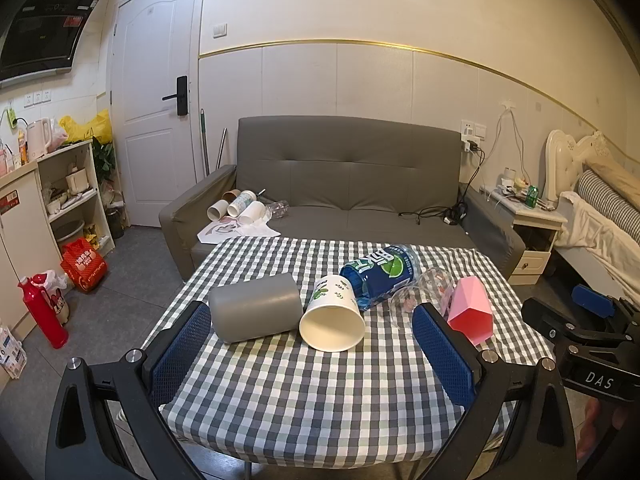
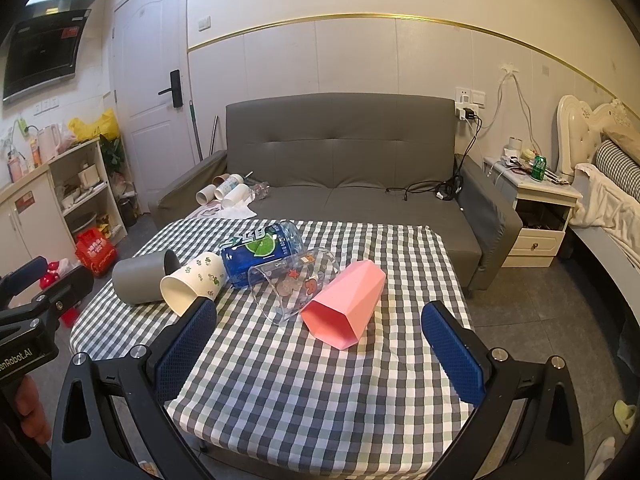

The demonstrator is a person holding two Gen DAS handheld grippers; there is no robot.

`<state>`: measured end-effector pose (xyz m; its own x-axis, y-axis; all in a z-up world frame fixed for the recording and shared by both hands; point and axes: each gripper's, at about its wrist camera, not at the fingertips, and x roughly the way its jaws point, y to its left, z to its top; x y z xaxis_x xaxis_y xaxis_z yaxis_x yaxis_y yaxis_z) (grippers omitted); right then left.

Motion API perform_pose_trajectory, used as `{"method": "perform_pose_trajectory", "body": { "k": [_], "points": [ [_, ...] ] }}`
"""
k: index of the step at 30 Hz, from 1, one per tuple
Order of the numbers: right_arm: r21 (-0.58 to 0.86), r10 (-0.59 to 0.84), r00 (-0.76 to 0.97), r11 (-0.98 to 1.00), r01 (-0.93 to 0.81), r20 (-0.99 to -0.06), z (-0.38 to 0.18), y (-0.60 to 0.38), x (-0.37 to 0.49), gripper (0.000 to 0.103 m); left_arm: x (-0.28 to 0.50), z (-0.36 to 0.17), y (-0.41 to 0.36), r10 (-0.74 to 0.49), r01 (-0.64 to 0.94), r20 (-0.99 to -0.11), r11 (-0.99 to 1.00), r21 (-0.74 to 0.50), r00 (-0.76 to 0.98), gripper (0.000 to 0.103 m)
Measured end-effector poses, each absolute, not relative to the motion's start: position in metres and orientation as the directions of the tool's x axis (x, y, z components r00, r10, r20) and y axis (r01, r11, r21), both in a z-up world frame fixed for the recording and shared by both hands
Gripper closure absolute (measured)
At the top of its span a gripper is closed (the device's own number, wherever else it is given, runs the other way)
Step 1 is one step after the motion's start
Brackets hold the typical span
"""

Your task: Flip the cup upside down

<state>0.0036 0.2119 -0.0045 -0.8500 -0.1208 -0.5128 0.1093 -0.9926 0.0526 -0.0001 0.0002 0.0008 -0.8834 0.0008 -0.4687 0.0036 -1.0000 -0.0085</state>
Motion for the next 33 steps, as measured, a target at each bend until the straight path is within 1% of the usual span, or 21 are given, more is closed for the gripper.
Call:
{"method": "perform_pose_trajectory", "body": {
  "k": [13, 18, 22, 25, 27, 29, 33],
  "points": [
    [0.044, -0.125, -0.849, -0.992, 0.120, -0.514, -0.006, 0.210, 0.004, 0.000, -0.002, 0.001, 0.000, 0.007, -0.004, -0.474, -1.000, -0.006, -0.880, 0.000],
    [0.033, -0.129, -0.847, -0.991, 0.131, -0.515, -0.004, 0.210, 0.003, 0.000, -0.007, 0.001, -0.005, 0.010, 0.003, -0.487, -1.000, -0.028, -0.874, 0.000],
    [0.028, -0.127, -0.846, -0.991, 0.132, -0.518, -0.002, 0.211, 0.000, 0.000, -0.011, 0.001, -0.006, -0.003, 0.009, -0.493, -1.000, -0.009, -0.870, 0.000],
    [0.031, -0.124, -0.847, -0.992, 0.126, -0.516, 0.000, 0.215, -0.004, 0.000, -0.018, 0.004, -0.008, 0.011, 0.004, -0.491, -1.000, -0.029, -0.871, 0.000],
    [0.025, -0.113, -0.849, -0.993, 0.116, -0.516, 0.001, 0.218, -0.008, 0.000, -0.026, 0.003, -0.007, 0.015, -0.001, -0.505, -1.000, -0.029, -0.863, 0.000],
    [0.027, -0.105, -0.847, -0.994, 0.107, -0.521, 0.000, 0.222, -0.013, 0.000, -0.037, -0.004, -0.003, 0.045, -0.037, -0.537, -0.999, -0.025, -0.842, 0.000],
    [0.031, -0.096, -0.838, -0.995, 0.094, -0.537, -0.006, 0.227, -0.023, 0.000, -0.058, -0.030, 0.005, 0.060, -0.064, -0.597, -0.998, -0.014, -0.800, 0.000]
  ]
}}
